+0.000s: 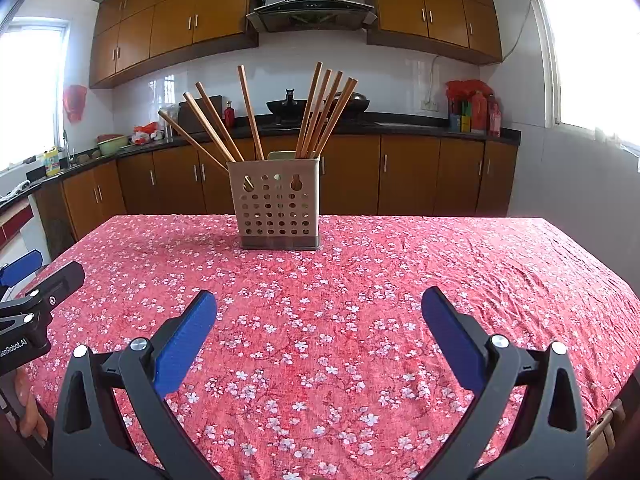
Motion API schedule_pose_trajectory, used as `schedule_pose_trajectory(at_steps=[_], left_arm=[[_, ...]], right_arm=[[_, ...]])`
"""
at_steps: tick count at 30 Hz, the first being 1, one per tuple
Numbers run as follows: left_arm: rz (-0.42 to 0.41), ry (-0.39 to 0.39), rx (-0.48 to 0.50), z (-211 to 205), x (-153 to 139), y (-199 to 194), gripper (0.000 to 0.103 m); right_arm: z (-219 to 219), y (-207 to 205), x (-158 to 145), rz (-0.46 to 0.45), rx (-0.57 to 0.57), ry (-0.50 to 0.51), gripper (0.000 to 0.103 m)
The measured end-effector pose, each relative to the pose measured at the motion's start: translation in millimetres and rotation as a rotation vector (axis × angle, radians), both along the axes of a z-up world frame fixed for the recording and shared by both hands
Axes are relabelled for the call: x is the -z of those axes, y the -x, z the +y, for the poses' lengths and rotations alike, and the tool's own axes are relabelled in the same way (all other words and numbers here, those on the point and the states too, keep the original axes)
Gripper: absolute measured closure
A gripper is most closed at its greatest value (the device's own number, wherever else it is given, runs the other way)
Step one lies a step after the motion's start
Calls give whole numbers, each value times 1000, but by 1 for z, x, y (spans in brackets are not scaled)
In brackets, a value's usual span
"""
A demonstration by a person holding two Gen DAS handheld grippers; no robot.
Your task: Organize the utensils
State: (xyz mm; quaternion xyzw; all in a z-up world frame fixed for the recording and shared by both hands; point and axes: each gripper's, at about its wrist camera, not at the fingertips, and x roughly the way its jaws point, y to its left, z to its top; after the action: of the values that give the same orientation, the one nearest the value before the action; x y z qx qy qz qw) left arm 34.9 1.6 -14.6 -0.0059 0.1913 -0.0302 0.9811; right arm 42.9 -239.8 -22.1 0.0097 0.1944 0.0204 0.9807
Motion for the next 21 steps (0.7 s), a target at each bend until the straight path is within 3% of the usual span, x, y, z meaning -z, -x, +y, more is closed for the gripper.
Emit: schedule_pose_trajectory(at_steps=[21], left_arm=[[6,-5,6,-1,4,-2,4]], right_arm=[[-4,-2,2,7,6,-11,2]])
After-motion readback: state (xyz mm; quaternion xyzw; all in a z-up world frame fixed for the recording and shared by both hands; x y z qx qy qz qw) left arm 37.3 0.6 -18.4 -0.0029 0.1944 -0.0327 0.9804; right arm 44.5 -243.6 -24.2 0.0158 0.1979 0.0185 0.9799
